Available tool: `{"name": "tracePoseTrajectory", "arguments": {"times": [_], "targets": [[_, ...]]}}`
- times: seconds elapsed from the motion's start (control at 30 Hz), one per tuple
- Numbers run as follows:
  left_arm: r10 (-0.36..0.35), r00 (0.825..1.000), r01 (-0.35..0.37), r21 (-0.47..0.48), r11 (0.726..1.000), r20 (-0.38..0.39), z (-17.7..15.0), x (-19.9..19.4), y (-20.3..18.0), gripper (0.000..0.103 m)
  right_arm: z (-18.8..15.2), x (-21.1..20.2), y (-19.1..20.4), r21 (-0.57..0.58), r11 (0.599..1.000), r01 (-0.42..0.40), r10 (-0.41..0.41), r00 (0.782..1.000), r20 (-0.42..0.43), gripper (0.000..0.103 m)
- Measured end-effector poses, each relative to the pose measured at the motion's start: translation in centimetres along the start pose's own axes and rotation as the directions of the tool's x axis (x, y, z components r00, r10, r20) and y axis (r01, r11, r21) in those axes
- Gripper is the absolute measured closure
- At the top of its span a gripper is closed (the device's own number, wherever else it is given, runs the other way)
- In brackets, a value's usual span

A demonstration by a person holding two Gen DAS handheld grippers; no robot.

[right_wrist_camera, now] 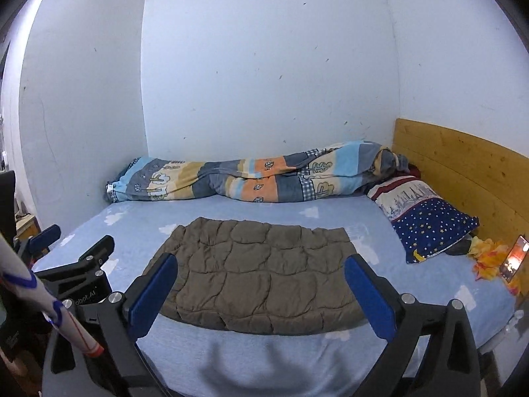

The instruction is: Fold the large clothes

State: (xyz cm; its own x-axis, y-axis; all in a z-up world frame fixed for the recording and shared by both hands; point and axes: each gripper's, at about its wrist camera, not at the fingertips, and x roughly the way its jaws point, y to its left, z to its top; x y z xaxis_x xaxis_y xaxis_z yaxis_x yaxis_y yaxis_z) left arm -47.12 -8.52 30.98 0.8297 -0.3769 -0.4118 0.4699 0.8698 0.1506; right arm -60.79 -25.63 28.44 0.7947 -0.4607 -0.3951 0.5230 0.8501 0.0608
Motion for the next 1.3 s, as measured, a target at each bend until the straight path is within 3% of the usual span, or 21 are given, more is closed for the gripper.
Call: {"name": "tracePoseTrajectory", "arguments": {"times": [0.23, 0.53, 0.73, 0.93, 1.3], "targets": [[0.010, 0.999, -0.009, 0.013, 1.000, -0.048, -0.6, 0.9, 0.2, 0.008, -0.6, 1.0, 0.2, -0.007, 1.000, 0.000, 0.000, 1.000, -0.021, 0.000], [-0.024, 1.000, 0.025, -0.051, 0.998, 0.016, -0.7, -0.1, 1.0, 0.008, -0.6, 0.8, 0.8, -0.015, 1.000, 0.014, -0.014, 1.000, 0.016, 0.000], [-0.018, 1.000, 0.017, -0.037, 0.999, -0.023, -1.0, 1.0, 0.5, 0.008, -1.3, 1.6, 0.5, -0.006, 1.000, 0.024, -0.024, 0.999, -0.023, 0.000], [-0.019, 1.000, 0.019, -0.013, 1.000, -0.001, -1.3, 0.6, -0.2, 0.008, -1.6, 2.0, 0.2, -0.013, 0.999, 0.033, -0.033, 0.999, -0.033, 0.000], [-0.045, 0.998, 0.045, -0.008, 0.999, -0.037, -1.5, 1.5, -0.9, 0.008, -1.9, 3.2, -0.2, -0.028, 0.998, 0.054, -0.056, 0.997, -0.050, 0.000]]}}
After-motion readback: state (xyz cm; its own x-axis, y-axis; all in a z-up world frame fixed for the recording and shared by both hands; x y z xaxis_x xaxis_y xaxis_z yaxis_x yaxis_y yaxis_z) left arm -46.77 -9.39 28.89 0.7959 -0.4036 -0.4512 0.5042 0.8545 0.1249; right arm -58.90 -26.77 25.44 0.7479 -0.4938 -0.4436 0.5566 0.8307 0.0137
